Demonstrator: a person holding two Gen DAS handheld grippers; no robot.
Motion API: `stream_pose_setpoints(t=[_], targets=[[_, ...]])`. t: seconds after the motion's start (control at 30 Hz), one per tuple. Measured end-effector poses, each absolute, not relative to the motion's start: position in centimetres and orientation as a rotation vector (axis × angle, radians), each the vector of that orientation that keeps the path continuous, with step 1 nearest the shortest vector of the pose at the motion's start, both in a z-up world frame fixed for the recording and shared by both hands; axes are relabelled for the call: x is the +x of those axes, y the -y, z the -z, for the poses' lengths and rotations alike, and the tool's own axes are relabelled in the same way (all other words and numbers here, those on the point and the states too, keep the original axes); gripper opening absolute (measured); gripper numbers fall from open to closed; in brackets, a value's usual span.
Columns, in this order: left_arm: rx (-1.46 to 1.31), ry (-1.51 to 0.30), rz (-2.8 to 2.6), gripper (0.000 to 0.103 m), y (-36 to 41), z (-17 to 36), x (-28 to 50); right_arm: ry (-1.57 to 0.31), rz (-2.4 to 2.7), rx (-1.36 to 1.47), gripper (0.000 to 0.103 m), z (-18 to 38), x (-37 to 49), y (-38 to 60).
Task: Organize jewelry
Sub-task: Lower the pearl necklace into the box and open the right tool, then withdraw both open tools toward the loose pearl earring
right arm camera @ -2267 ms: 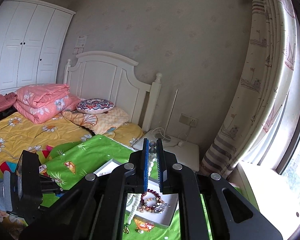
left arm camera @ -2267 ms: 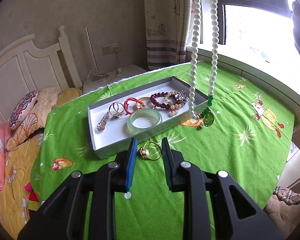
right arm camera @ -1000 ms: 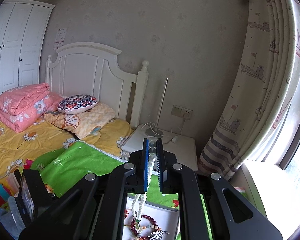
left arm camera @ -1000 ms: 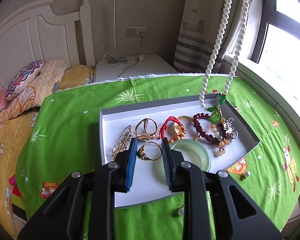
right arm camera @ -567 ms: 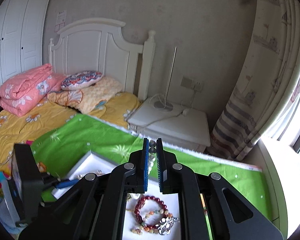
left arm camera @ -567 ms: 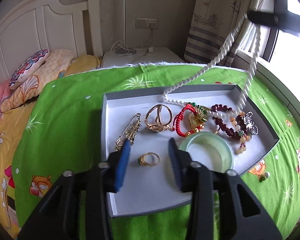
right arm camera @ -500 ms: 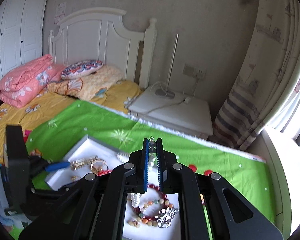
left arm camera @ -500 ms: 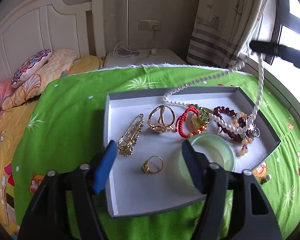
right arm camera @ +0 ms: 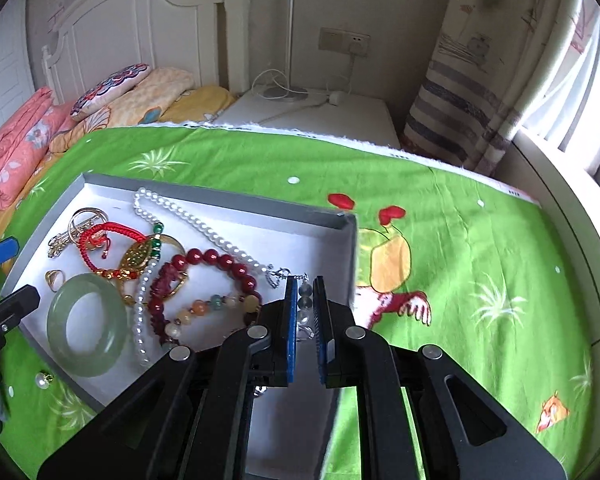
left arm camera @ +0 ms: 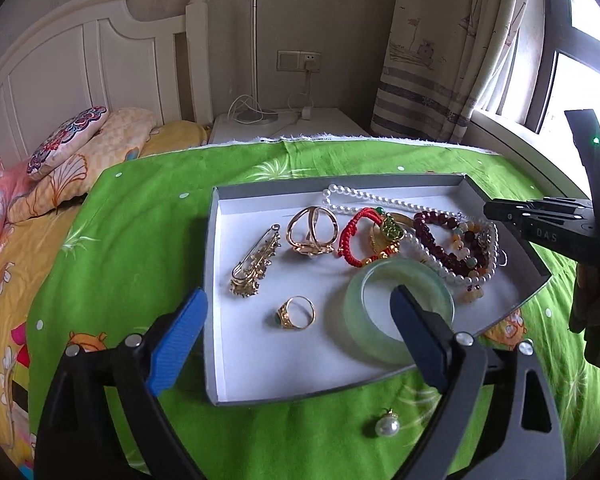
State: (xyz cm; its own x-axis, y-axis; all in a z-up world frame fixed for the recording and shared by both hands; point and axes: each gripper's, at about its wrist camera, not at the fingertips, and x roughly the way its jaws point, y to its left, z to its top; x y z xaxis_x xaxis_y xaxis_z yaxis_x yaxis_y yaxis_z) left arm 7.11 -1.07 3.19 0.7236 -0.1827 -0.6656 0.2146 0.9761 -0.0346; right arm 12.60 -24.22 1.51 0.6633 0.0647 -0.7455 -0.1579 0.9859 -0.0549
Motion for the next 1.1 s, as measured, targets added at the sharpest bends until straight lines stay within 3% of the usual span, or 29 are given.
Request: stream_pose_setpoints(t=[0.13, 0.17, 0.2, 0.5, 1.1], targets=[[0.053, -0.694, 0.213, 0.1, 1.1, -3.6, 6.1, -0.811, -0.23, 0.013, 0.047, -1.9, 11.0, 26.1], [0.053, -0.688, 0.21, 0.1, 1.1, -3.7, 5.9, -0.787, -0.237, 0.027, 0.066, -2.2, 10.3, 26.3], [0.055, -0.684, 0.204, 0.1, 1.0, -3.8, 5.8, -0.76, -0.236, 0.034, 0.072, -2.4, 9.6, 26.5], [0.105, -0.672, 0.144, 0.1, 1.2, -3.8, 4.9, -0.666, -0.309, 0.128, 0.074, -3.8, 3.7, 27.3], [0.113, -0.693, 0.118, 0.1, 0.3, -3.7, 0.1, -0.734, -0.273, 0.089, 0.077, -0.7, -1.1, 26.5]])
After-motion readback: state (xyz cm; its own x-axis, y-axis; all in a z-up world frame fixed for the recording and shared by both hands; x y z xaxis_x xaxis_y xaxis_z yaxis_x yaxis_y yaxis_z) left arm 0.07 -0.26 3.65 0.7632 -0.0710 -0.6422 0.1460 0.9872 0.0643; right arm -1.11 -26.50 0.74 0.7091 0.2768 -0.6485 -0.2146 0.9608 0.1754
